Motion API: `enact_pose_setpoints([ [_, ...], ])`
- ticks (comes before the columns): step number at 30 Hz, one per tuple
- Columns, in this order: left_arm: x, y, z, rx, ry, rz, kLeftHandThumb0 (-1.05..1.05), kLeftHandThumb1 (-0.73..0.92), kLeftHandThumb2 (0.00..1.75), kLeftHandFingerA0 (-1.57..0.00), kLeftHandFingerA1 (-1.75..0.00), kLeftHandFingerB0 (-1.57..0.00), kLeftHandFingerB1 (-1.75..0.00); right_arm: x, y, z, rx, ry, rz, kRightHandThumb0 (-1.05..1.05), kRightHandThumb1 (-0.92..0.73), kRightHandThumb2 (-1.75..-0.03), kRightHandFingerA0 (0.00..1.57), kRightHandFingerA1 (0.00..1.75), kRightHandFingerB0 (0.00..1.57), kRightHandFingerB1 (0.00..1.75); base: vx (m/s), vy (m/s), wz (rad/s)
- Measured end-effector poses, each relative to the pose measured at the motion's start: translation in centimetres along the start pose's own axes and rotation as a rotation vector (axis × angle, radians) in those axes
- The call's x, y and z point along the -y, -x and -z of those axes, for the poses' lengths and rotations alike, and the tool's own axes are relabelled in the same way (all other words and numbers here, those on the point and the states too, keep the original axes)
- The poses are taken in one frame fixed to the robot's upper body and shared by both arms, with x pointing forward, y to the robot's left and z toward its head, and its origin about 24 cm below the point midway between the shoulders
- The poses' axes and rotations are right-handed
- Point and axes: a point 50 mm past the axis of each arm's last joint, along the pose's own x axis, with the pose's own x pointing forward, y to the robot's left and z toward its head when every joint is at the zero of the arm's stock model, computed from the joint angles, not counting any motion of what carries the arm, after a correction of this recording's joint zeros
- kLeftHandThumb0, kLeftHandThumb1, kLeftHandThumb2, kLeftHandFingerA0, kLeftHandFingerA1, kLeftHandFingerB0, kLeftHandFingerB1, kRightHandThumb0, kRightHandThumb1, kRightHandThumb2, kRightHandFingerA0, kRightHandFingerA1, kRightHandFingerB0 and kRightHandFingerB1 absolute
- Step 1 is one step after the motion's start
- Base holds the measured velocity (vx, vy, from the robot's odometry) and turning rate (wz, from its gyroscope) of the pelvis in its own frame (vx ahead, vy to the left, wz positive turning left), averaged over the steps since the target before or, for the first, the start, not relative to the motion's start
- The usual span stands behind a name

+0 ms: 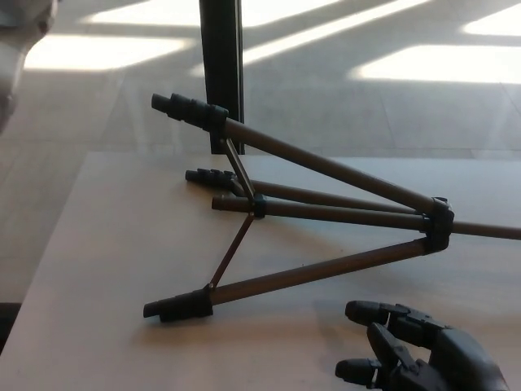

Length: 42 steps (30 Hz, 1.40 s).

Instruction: Use both hands of the robot to pick up the tripod lying in the middle of the desk and make it stand upright on the desk

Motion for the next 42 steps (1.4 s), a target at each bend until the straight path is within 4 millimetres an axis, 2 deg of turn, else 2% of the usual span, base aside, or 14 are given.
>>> enact_pose_setpoints([
  [1,0.2,-0.2,-0.2,0.003,-0.020,0.009,-0.89,0.64,0.60,-0.01,-0.54,-0.10,-0.39,-0.1,0.0,0.1,-0.005,0.002,-0.003,-0.69,-0.71,-0.61,0.70,0.77,0.63,0.54,0.00,0.000,0.00],
  [2,0.5,-0.4,-0.5,0.004,-0.042,0.023,-0.41,0.21,0.91,-0.05,-0.57,0.00,-0.51,-0.2,0.0,0.2,-0.009,0.004,-0.006,-0.70,-0.71,-0.61,0.69,0.76,0.63,0.52,0.00,0.000,0.00],
  [3,0.8,-0.6,-0.6,0.006,-0.061,0.038,-0.41,0.20,0.91,-0.04,-0.56,0.00,-0.51,-0.3,0.0,0.4,-0.014,0.005,-0.009,-0.70,-0.71,-0.61,0.69,0.75,0.62,0.52,0.00,0.000,0.00],
  [4,1.2,-0.7,-0.7,0.006,-0.078,0.050,-0.41,0.20,0.91,-0.04,-0.56,0.00,-0.51,-0.4,0.0,0.4,-0.017,0.006,-0.012,-0.70,-0.71,-0.61,0.69,0.75,0.63,0.52,0.00,0.000,0.00],
  [5,1.5,-0.8,-0.7,0.005,-0.090,0.060,-0.91,0.62,0.60,-0.06,-0.59,-0.16,-0.41,-0.4,0.0,0.5,-0.019,0.007,-0.014,-0.70,-0.72,-0.61,0.68,0.76,0.62,0.53,0.00,0.000,0.00],
  [17,8.0,-2.3,-0.1,-0.036,-0.259,0.255,-0.86,0.62,0.61,-0.16,-0.53,-0.23,-0.39,-1.2,-0.2,0.8,-0.033,0.018,-0.041,-0.71,-0.72,-0.62,0.70,0.76,0.61,0.51,0.00,0.000,0.00],
  [21,10.3,-2.7,0.2,-0.050,-0.308,0.323,-0.88,0.63,0.61,-0.14,-0.55,-0.21,-0.39,-1.3,-0.2,0.8,-0.035,0.022,-0.045,-0.69,-0.73,-0.61,0.68,0.75,0.59,0.51,0.00,0.000,0.00],
  [22,11.0,-2.8,0.4,-0.055,-0.324,0.342,-0.88,0.48,0.89,-0.15,-0.59,-0.17,-0.48,-1.3,-0.2,0.8,-0.036,0.024,-0.045,-0.70,-0.73,-0.61,0.67,0.75,0.59,0.52,0.00,0.000,0.00],
  [23,11.4,-2.8,0.5,-0.059,-0.338,0.356,-0.87,0.62,0.59,-0.12,-0.57,-0.21,-0.40,-1.3,-0.2,0.8,-0.036,0.025,-0.044,-0.69,-0.73,-0.61,0.67,0.75,0.60,0.52,0.00,0.000,0.00],
  [32,15.0,-3.5,1.9,-0.112,-0.472,0.448,-0.93,0.66,0.61,-0.12,-0.61,-0.17,-0.45,-1.3,-0.3,0.9,-0.038,0.035,-0.040,-0.69,-0.73,-0.62,0.69,0.76,0.63,0.52,0.00,0.000,0.00],
  [36,15.9,-3.7,2.5,-0.134,-0.545,0.467,-0.93,0.66,0.61,-0.04,-0.59,-0.13,-0.44,-1.4,-0.3,0.9,-0.040,0.036,-0.044,-0.69,-0.72,-0.61,0.69,0.76,0.64,0.51,0.00,0.000,0.00],
  [37,16.1,-3.8,2.6,-0.139,-0.564,0.470,-0.41,0.21,0.92,-0.04,-0.55,0.00,-0.51,-1.5,-0.3,0.9,-0.040,0.035,-0.044,-0.70,-0.71,-0.62,0.70,0.75,0.64,0.51,0.00,0.000,0.00],
  [41,16.3,-4.3,3.0,-0.161,-0.648,0.472,-0.41,0.20,0.91,-0.03,-0.55,0.00,-0.50,-1.6,-0.4,1.0,-0.040,0.032,-0.045,-0.69,-0.72,-0.61,0.69,0.77,0.63,0.52,0.00,0.000,0.00],
  [42,16.3,-4.4,3.1,-0.165,-0.663,0.469,-0.91,0.63,0.59,-0.04,-0.47,-0.12,-0.35,-1.7,-0.4,1.0,-0.040,0.031,-0.045,-0.69,-0.70,-0.61,0.70,0.77,0.63,0.52,0.00,0.000,0.00],
])
